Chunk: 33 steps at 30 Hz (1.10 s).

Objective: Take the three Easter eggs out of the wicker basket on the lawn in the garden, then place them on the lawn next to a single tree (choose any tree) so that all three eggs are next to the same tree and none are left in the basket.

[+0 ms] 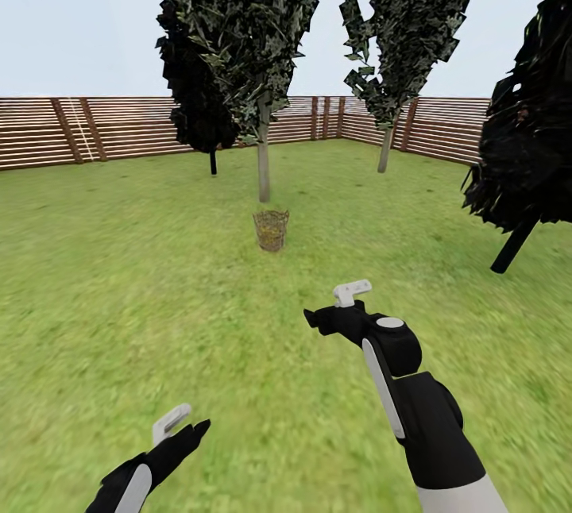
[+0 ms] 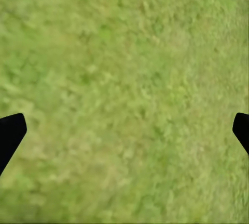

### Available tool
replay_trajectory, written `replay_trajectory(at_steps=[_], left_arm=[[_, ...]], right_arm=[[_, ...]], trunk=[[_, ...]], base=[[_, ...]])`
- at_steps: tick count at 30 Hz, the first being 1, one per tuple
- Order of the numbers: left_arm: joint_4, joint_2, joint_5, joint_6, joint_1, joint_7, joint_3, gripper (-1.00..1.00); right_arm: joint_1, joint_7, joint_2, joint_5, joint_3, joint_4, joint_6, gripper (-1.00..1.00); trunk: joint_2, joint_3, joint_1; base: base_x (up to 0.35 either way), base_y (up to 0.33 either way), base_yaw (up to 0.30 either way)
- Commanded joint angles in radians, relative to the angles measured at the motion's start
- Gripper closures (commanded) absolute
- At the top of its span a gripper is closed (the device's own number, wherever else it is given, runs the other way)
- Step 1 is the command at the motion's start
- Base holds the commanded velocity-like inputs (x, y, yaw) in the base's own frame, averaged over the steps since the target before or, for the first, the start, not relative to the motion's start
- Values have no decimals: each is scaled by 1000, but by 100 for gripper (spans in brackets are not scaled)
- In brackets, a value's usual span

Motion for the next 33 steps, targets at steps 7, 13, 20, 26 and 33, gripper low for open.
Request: replay_trajectory(at_steps=[7, 13, 20, 26, 33], left_arm=[[-1, 0, 6, 7, -1, -3, 3, -100], [-1, 0, 6, 7, -1, -3, 4, -100], [-1, 0, 6, 7, -1, -3, 3, -100], [-1, 0, 6, 7, -1, -3, 3, -100], [-1, 0, 6, 7, -1, -3, 3, -100]], right_arm=[[-1, 4, 1, 6, 0, -1, 5, -100], [-2, 3, 3, 7, 0, 14, 5, -100], [-15, 2, 3, 7, -1, 32, 7, -100], [-42, -20, 5, 7, -1, 92, 9, -100], [-63, -55, 6, 1, 0, 135, 8, -100]], trunk=[[-2, -2, 1], [-2, -2, 1], [-2, -2, 1], [-2, -2, 1], [-2, -2, 1]], base=[[334, 0, 0], [334, 0, 0], [334, 0, 0], [334, 0, 0], [334, 0, 0]])
